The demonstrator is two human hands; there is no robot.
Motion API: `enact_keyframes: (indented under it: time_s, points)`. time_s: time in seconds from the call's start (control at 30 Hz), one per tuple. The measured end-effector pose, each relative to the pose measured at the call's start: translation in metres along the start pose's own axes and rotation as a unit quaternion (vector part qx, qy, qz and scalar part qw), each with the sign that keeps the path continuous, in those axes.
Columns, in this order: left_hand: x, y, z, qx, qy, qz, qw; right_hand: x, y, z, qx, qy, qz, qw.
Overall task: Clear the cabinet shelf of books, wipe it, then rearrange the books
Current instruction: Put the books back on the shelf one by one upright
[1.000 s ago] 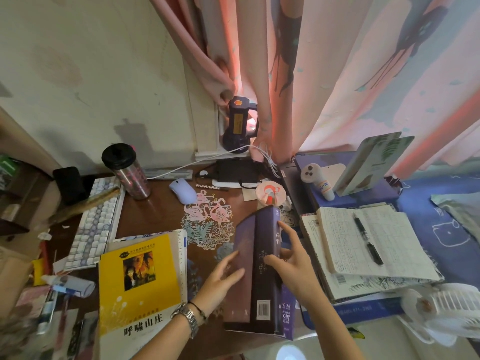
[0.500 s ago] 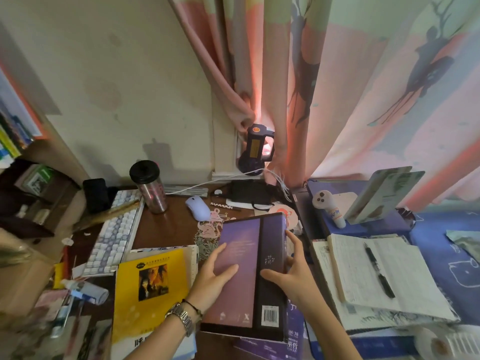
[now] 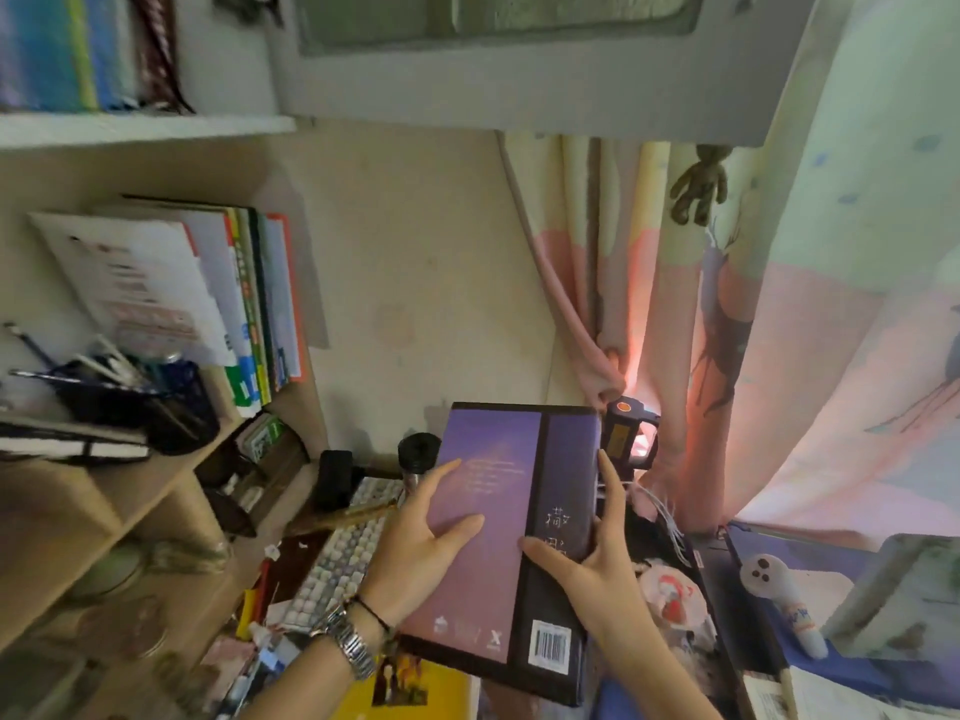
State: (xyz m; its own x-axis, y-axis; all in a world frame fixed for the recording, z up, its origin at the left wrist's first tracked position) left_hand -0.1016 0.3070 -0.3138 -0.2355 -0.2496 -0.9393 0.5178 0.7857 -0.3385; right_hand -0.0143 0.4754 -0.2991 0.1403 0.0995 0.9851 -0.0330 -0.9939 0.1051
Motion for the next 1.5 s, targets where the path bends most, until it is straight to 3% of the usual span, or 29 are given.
enact_keyframes:
  time_s: [0.33,0.6,1.07,1.27,1.5]
  points:
    - [-0.076,-0.132,0.033,-0.145,0.069,-0.054,0.986,0.083,0.1,-0.069,0.102,-0.15,-0.014,0.983]
    - [-0.163,-0.233,0.065,-0.183,0.136,-0.09,0.969,0.173,0.177,-0.116,0.181,-0.26,-0.031,0.948]
    - [-0.309,-0.329,0.072,-0.312,0.208,-0.255,0.891,0.311,0.25,-0.173,0.199,-0.404,-0.062,0.891]
    - [-0.326,-0.364,0.062,-0.321,0.22,-0.226,0.893,0.338,0.282,-0.194,0.193,-0.454,-0.049,0.869]
    - [-0.304,-0.397,0.064,-0.388,0.203,-0.155,0.885,0.337,0.321,-0.216,0.218,-0.468,-0.03,0.856]
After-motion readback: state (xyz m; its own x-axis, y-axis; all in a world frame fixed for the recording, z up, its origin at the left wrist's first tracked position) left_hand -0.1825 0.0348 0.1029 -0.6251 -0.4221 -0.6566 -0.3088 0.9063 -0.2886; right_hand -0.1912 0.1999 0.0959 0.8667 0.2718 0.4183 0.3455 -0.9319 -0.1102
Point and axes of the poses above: each hand's wrist, its own z-axis away from the middle knuckle, its own y-axis out of the palm, x = y × z, the point moved 4 cm from there along -z, towards the middle knuckle, and after that the axes turned 15 degrees about x, right-handed, at the moved point
